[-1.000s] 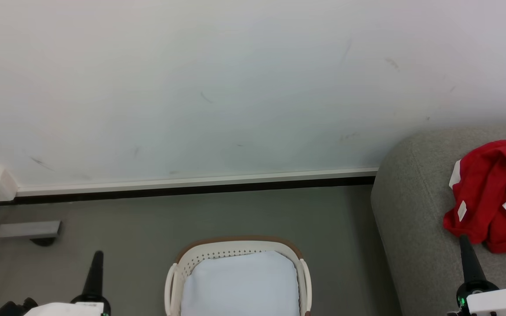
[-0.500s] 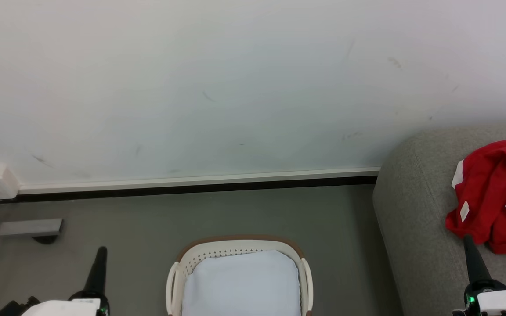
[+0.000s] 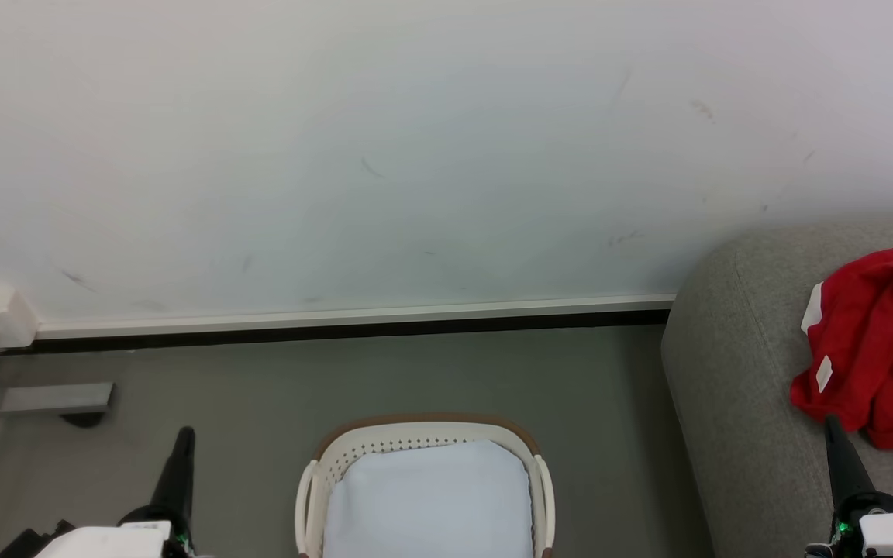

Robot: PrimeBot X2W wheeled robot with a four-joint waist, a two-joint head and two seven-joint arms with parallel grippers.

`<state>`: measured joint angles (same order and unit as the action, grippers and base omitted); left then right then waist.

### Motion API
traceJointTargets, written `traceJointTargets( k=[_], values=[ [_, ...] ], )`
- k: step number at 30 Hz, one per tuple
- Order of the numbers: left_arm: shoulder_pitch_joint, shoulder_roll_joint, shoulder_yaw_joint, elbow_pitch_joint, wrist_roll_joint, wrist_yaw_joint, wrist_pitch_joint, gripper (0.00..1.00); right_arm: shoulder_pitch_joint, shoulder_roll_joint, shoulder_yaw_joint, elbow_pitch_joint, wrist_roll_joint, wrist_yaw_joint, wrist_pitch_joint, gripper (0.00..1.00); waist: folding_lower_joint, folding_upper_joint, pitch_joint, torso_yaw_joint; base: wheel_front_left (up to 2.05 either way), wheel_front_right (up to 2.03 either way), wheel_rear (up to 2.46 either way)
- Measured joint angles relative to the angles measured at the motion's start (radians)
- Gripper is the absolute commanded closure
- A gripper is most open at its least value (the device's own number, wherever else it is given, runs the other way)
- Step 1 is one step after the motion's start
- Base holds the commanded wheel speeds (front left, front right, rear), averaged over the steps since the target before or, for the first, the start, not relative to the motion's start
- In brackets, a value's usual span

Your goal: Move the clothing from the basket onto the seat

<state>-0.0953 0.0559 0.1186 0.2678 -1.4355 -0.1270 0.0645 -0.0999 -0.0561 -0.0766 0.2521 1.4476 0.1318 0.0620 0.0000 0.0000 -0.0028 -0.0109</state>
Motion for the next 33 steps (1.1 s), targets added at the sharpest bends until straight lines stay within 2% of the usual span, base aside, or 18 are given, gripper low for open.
traceJointTargets(
  k=[22, 33],
  values=[
    [-0.008, -0.006, -0.004, -0.018, -0.147, -0.002, 0.043, 1.00, -0.001, 0.002, -0.029, -0.004, 0.135, 0.000, 0.043, 1.00, 0.0000, 0.0000, 0.005, 0.009, 0.00, 0.00, 0.00],
    [-0.009, -0.007, -0.005, -0.021, -0.170, -0.002, 0.049, 1.00, -0.002, 0.003, -0.035, -0.005, 0.166, 0.000, 0.051, 1.00, 0.0000, 0.0000, 0.006, 0.011, 0.00, 0.00, 0.00]
  ],
)
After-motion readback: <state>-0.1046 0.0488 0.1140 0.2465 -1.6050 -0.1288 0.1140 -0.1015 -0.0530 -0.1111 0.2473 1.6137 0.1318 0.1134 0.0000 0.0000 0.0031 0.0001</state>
